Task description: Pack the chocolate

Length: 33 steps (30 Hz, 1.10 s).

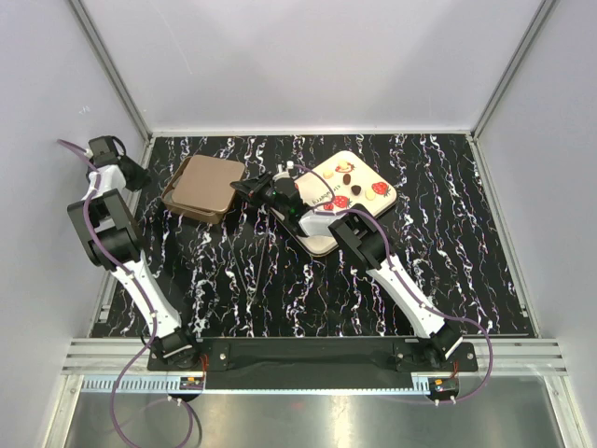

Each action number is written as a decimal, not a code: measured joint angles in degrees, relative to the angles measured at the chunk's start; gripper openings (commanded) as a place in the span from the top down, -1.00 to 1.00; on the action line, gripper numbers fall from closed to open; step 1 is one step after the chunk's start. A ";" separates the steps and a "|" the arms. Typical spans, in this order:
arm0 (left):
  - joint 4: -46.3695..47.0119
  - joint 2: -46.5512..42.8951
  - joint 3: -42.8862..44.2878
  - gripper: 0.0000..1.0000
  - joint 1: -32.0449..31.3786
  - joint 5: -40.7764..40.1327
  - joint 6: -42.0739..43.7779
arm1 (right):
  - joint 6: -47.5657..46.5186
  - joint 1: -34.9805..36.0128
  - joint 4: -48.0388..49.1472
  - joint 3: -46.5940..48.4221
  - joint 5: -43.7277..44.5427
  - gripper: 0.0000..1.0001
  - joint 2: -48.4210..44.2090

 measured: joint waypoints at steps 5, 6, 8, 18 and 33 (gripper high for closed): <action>1.86 4.50 0.52 0.83 -0.90 5.14 -1.16 | -1.25 -0.09 -0.90 3.52 -2.16 1.00 0.07; 2.36 4.81 -0.31 0.83 -1.16 6.16 -1.53 | -1.25 -0.09 -0.87 4.42 -2.67 1.00 0.17; 2.60 4.98 -1.81 0.82 -1.90 7.69 -2.03 | -1.20 -0.09 -0.79 6.03 -3.43 1.00 0.39; 5.92 4.04 -7.43 0.81 -3.87 10.56 -3.54 | -0.28 -0.46 2.47 10.38 -6.91 1.00 3.10; 0.37 0.61 -8.92 0.56 -4.37 10.10 -2.78 | 2.12 -1.79 9.18 8.98 -8.41 1.00 3.21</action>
